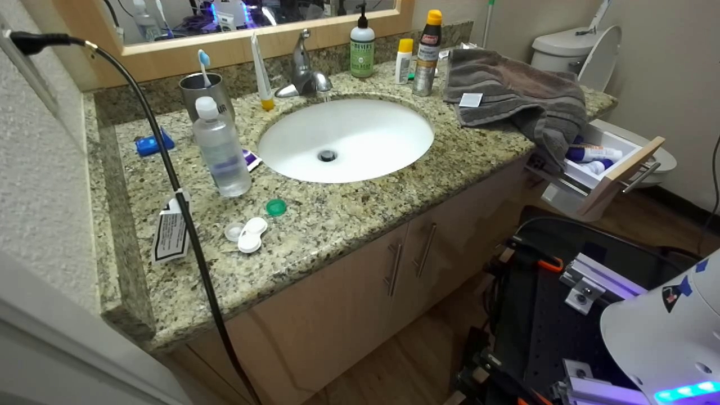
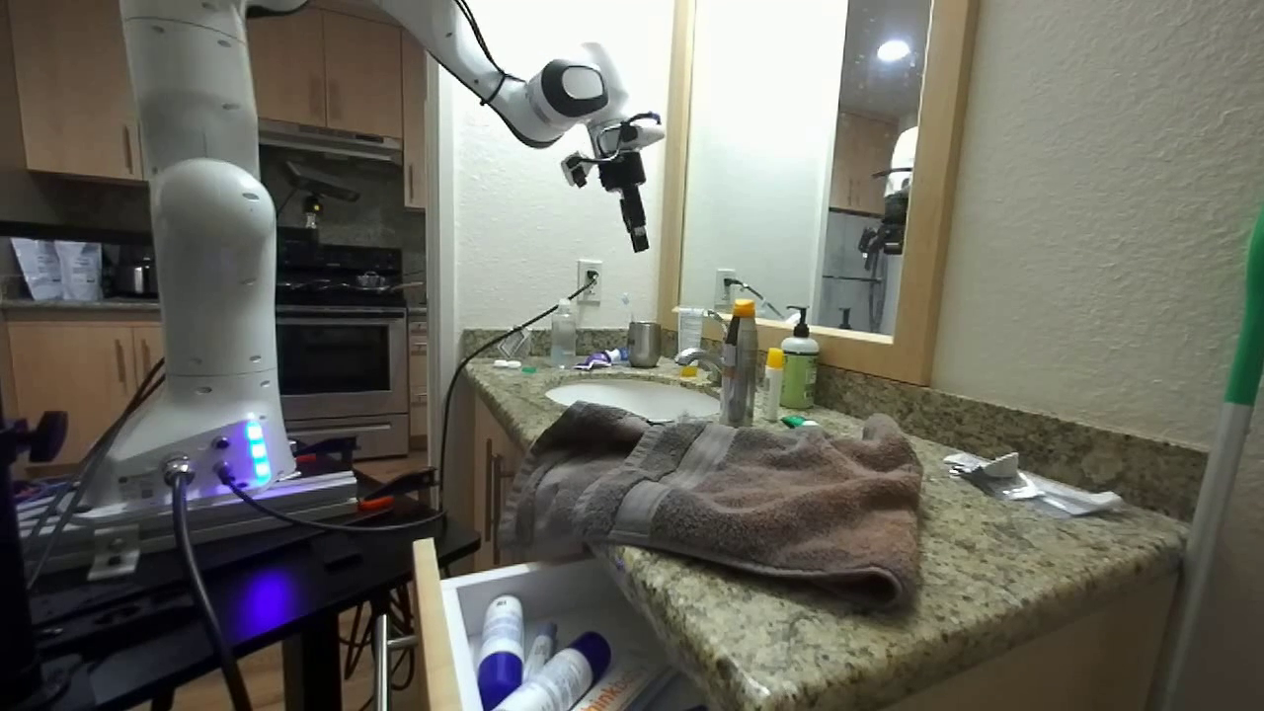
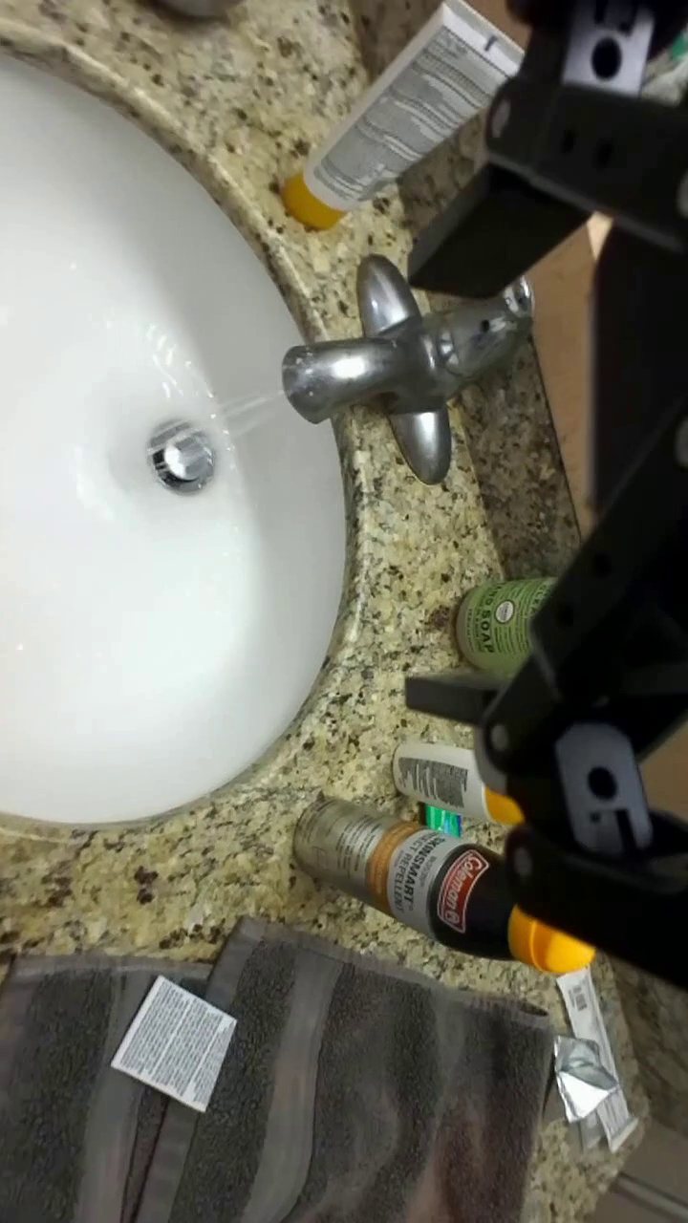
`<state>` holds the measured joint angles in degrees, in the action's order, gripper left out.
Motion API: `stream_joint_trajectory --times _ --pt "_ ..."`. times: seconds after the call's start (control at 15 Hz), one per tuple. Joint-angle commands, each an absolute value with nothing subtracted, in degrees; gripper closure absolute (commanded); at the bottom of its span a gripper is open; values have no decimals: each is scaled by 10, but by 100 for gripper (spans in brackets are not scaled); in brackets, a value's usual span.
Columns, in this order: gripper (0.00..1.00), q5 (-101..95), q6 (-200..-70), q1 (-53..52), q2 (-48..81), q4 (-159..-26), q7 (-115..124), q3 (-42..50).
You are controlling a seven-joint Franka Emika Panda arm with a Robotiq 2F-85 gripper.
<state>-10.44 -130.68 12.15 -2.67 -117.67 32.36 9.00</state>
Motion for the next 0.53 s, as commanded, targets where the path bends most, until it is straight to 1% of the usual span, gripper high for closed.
stream_joint_trajectory --times 0.0,0.2,0.27,0.47 --pt "0 -101 -1299 116 71 -1061 408 96" --pt "0 -101 -1276 105 128 -995 490 111" --pt "0 -100 -1300 104 90 -1044 454 109" --pt "0 -98 -1296 101 124 -1009 481 115"
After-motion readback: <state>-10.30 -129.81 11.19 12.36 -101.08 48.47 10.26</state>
